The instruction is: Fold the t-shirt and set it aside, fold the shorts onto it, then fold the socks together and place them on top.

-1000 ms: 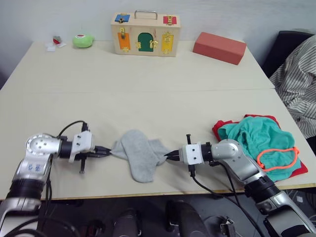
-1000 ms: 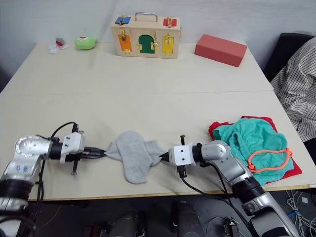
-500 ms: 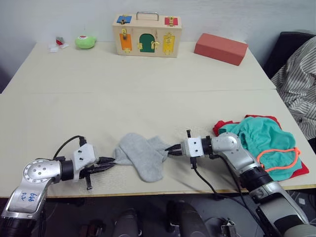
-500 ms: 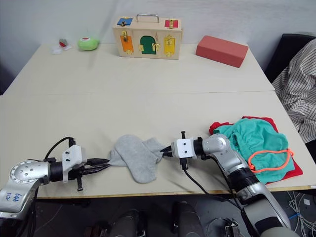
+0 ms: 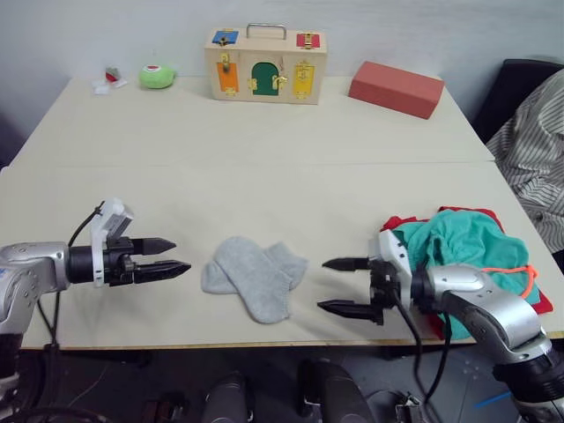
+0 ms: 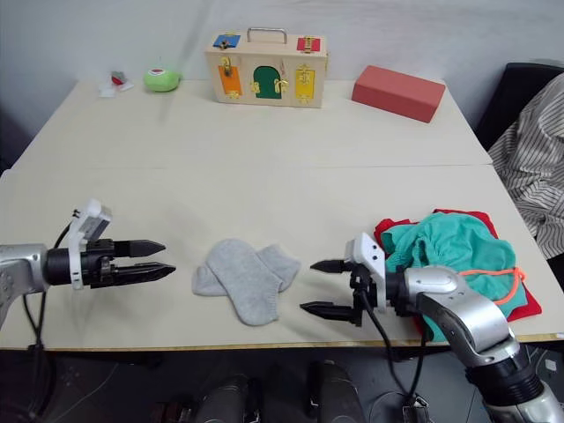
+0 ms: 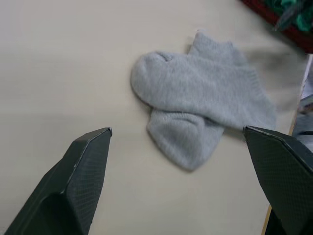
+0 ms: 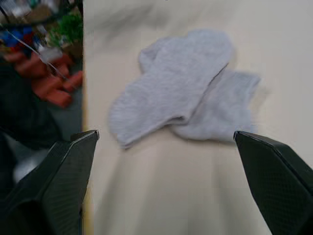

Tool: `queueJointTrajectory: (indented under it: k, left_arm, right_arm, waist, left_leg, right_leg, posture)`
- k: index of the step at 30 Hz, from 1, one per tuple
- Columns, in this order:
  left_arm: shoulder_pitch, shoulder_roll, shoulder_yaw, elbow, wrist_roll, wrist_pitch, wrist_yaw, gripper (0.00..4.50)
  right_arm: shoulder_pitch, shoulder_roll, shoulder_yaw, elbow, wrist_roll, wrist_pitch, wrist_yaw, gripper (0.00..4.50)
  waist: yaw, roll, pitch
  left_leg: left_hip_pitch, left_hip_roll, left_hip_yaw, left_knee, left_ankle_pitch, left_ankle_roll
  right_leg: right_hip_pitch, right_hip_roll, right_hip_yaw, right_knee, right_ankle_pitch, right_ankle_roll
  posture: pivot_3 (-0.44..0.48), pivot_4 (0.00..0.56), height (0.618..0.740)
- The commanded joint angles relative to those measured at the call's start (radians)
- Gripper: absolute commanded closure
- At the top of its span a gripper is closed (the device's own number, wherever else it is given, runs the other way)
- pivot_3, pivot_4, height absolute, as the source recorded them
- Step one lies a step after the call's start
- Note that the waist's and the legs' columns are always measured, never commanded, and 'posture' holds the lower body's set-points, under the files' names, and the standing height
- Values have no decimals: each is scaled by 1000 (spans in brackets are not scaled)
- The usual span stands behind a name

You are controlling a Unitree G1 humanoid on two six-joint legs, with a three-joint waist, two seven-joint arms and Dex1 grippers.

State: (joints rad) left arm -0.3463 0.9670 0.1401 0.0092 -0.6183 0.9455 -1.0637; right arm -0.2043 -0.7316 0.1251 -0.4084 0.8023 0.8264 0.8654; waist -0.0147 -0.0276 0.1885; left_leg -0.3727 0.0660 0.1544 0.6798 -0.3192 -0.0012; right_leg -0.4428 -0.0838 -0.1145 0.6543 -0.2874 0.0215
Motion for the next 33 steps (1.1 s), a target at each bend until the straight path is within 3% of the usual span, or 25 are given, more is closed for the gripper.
queueJointTrajectory:
  k: [1, 6, 12, 16, 19, 28, 30, 33]
  left_arm:
    - [-113, -44, -117, 124, 88, -25, 5, 29]
    - [-276, -132, -233, 302, 190, -109, -22, 29]
    - [-382, -214, -306, 451, 269, -174, -77, 29]
    - [-395, -240, -319, 466, 296, -190, -106, 914]
    - [-393, -260, -319, 472, 313, -222, -114, 1879]
    - [-348, -312, -269, 431, 311, -289, -90, 4500]
    - [-348, -316, -244, 435, 303, -291, -78, 4500]
    - [-341, -314, -195, 420, 279, -278, -65, 4500]
  right_arm:
    - [-14, 51, -27, -75, 166, 278, -191, 4]
    - [-56, 181, -41, -62, 223, 440, -383, 4]
    - [-110, 312, 0, -44, 204, 527, -496, 4]
    - [-117, 359, 23, -36, 189, 550, -521, 0]
    - [-116, 376, 29, -30, 174, 549, -526, 599]
    - [-125, 380, 34, -2, 140, 531, -499, 3577]
    - [-129, 377, 30, 4, 139, 531, -489, 4284]
    - [-132, 365, 9, 10, 146, 533, -466, 4460]
  waist:
    - [0, 0, 0]
    - [2, -3, -1]
    - [3, -3, -2]
    - [8, -4, -3]
    - [8, -4, -3]
    - [8, -4, -3]
    - [8, -4, -3]
    - [8, -4, -3]
  left_leg:
    - [0, 0, 0, 0, 1, -2]
    - [-2, 1, 0, 0, 1, -3]
    - [-1, 1, 1, 0, 2, -3]
    - [-1, 1, 1, 0, 2, -3]
    - [-1, 1, 1, 0, 2, -3]
    - [-2, 1, 1, 0, 2, -3]
    - [-2, 1, 1, 0, 2, -3]
    - [-2, 1, 1, 1, 2, -3]
  right_leg:
    - [-1, 1, 0, 0, 0, -1]
    - [-2, 3, -1, 0, -1, -2]
    - [-2, 4, 0, 1, -1, -2]
    - [-2, 4, 0, 1, -1, -1]
    - [-2, 4, 0, 1, -1, -1]
    - [-2, 4, 0, 0, -1, -1]
    - [-2, 4, 0, 0, -1, -1]
    - [-2, 4, 0, 0, -1, -1]
  posture:
    - [0, 150, 740]
    - [0, 150, 740]
    - [0, 150, 740]
    - [0, 150, 740]
    - [0, 150, 740]
    - [0, 150, 740]
    - [0, 150, 740]
    - [0, 150, 740]
